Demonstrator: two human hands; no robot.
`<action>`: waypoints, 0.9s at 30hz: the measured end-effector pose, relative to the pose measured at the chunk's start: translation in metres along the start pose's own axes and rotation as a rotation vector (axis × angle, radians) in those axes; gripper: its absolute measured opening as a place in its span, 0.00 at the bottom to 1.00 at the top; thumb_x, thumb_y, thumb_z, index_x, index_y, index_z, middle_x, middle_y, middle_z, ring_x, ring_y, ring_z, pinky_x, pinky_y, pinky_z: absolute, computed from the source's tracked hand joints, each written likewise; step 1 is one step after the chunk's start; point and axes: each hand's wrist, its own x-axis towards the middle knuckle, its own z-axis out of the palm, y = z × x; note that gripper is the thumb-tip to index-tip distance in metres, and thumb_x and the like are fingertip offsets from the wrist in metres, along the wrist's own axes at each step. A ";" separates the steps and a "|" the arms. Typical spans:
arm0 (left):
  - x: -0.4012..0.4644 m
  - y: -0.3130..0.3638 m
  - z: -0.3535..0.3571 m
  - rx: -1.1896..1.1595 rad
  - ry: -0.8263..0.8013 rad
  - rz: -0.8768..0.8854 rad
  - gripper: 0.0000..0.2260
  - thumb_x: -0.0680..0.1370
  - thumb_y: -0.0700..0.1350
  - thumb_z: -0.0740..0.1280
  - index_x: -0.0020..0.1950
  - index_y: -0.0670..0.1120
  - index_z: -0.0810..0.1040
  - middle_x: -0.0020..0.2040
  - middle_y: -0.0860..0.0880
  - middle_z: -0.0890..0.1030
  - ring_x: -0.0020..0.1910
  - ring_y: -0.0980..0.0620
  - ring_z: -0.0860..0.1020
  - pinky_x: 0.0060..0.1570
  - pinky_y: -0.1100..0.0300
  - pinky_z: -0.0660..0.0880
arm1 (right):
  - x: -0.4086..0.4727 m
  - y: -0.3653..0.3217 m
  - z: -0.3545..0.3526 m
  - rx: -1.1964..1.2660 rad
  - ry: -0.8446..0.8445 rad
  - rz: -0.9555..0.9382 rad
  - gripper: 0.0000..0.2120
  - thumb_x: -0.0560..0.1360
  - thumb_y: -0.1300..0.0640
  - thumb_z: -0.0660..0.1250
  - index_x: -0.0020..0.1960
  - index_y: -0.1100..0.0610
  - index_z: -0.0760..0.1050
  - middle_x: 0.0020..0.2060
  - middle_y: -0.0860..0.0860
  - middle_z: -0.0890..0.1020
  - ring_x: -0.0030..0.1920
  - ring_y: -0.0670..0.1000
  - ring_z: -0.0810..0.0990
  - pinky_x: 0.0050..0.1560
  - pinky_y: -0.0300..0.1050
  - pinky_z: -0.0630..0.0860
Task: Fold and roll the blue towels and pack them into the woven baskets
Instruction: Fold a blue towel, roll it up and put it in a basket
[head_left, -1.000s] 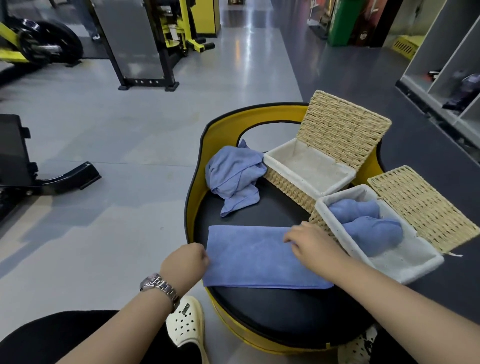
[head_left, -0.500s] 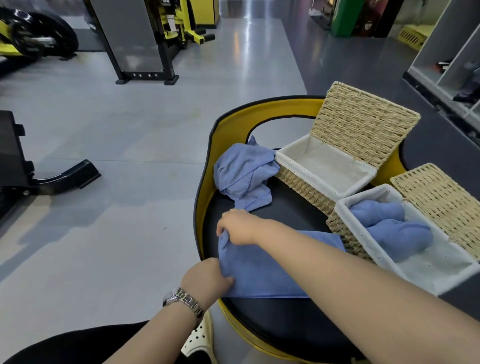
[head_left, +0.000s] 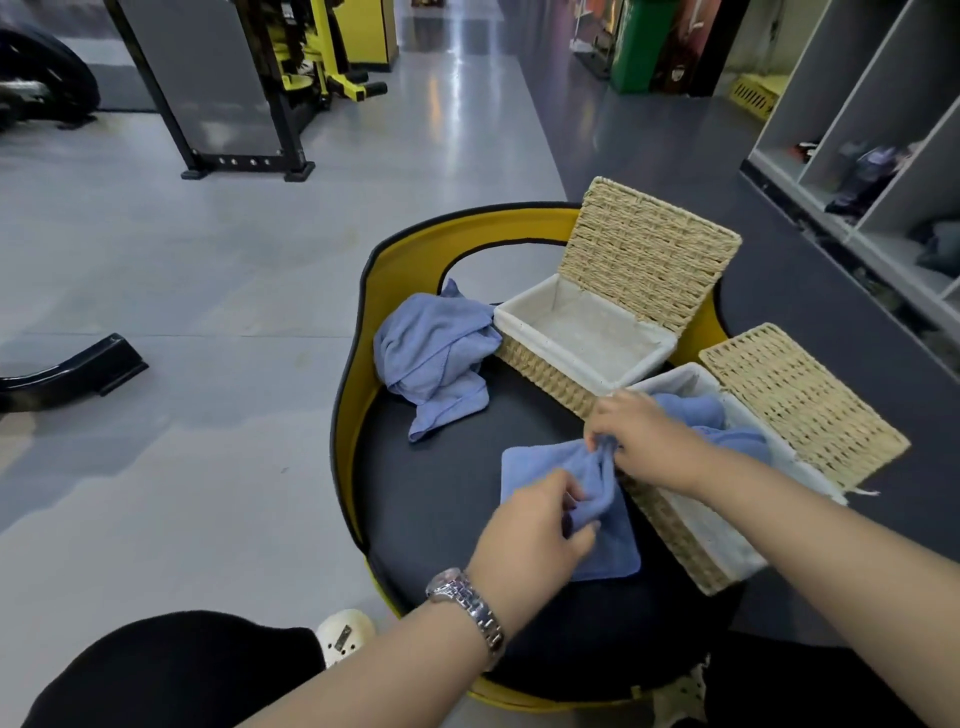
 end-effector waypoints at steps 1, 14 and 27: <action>0.003 0.000 0.009 -0.023 -0.052 0.006 0.09 0.73 0.51 0.68 0.51 0.52 0.72 0.43 0.54 0.80 0.41 0.54 0.78 0.44 0.56 0.76 | -0.008 0.006 0.004 -0.067 0.000 0.022 0.14 0.63 0.68 0.64 0.40 0.50 0.77 0.41 0.48 0.77 0.49 0.55 0.73 0.44 0.47 0.64; 0.003 -0.054 0.020 0.848 -0.104 0.416 0.14 0.70 0.57 0.58 0.32 0.53 0.79 0.34 0.57 0.78 0.33 0.53 0.76 0.35 0.58 0.69 | -0.041 -0.024 0.045 -0.461 -0.140 -0.098 0.13 0.69 0.58 0.55 0.35 0.52 0.77 0.34 0.50 0.78 0.42 0.56 0.77 0.47 0.49 0.61; 0.044 -0.087 -0.041 0.472 -0.024 0.008 0.19 0.75 0.51 0.67 0.64 0.53 0.71 0.63 0.52 0.74 0.62 0.49 0.72 0.58 0.54 0.68 | -0.015 -0.037 0.040 0.284 0.093 0.264 0.19 0.74 0.56 0.67 0.64 0.57 0.71 0.61 0.53 0.74 0.62 0.52 0.72 0.64 0.44 0.66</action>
